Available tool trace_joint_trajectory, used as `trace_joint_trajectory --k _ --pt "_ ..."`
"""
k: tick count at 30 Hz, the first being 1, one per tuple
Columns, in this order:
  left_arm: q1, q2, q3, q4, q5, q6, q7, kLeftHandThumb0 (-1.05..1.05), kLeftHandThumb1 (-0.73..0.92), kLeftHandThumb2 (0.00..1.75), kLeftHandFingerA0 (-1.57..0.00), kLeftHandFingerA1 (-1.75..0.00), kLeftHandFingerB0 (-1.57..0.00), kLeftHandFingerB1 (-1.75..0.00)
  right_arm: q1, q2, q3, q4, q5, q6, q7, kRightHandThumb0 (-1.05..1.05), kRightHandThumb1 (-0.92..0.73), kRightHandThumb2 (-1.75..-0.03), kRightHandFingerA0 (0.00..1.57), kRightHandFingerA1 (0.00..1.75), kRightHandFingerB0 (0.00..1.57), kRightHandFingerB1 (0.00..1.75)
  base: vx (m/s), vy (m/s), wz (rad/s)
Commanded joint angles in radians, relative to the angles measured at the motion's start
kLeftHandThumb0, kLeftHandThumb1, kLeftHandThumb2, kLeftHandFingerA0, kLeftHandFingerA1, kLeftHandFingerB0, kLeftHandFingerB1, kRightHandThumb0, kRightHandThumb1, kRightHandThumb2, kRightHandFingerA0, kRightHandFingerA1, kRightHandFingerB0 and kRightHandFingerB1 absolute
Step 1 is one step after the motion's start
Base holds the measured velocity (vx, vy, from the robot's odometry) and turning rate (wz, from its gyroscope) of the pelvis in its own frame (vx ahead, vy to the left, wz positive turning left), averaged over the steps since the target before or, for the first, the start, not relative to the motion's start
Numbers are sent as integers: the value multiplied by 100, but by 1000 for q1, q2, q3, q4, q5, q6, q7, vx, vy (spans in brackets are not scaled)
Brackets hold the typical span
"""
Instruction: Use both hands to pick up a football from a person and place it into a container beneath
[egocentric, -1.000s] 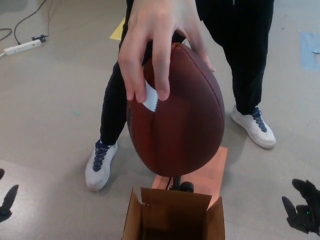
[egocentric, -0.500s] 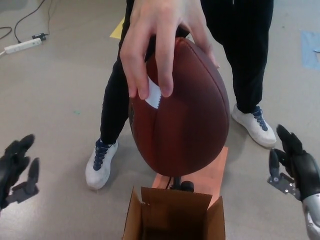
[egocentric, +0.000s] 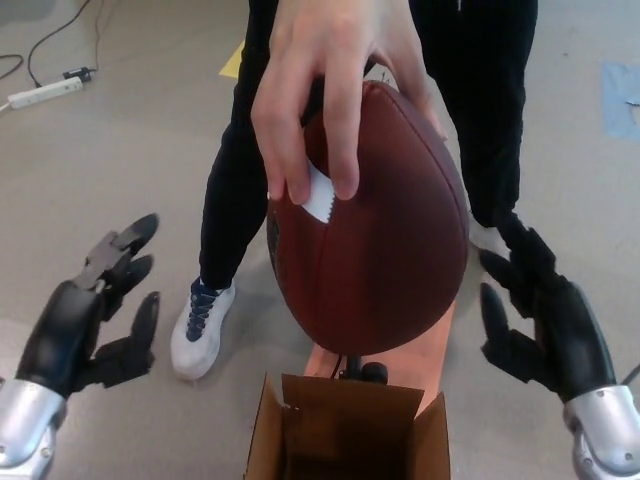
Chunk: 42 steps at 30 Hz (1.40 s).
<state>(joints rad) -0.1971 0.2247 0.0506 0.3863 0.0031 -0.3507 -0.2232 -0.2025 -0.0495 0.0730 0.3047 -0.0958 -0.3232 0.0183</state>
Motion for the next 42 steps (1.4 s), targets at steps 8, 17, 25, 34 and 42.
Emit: trace_joint_trajectory --k 8,17,25,34,42 --pt "102 -49 -61 -404 -71 187 -33 -90 91 68 -15 -26 -8 -26 112 30 77 -416 160 148 124 -83 -92 -72 11 29 0 0 0 0 0" --pt "93 -58 -77 -464 -75 248 -36 -92 76 110 -17 -33 0 -24 118 54 79 -474 261 164 181 -84 -92 -75 8 29 0 0 0 0 0" --pt "96 -71 -87 -493 -88 293 -42 -91 74 109 -9 -30 -9 -24 125 58 77 -506 285 191 200 -85 -92 -72 8 29 0 1 0 0 0" --pt "95 -76 -96 -522 -84 308 -40 -90 73 109 -14 -32 0 -25 118 82 102 -512 233 244 154 -86 -75 -110 6 32 0 12 0 0 0" --pt "82 -137 -147 -570 -45 316 10 -84 88 68 -10 -25 -9 -23 93 193 218 -472 27 293 -17 -91 -84 -116 0 18 0 7 0 0 0"
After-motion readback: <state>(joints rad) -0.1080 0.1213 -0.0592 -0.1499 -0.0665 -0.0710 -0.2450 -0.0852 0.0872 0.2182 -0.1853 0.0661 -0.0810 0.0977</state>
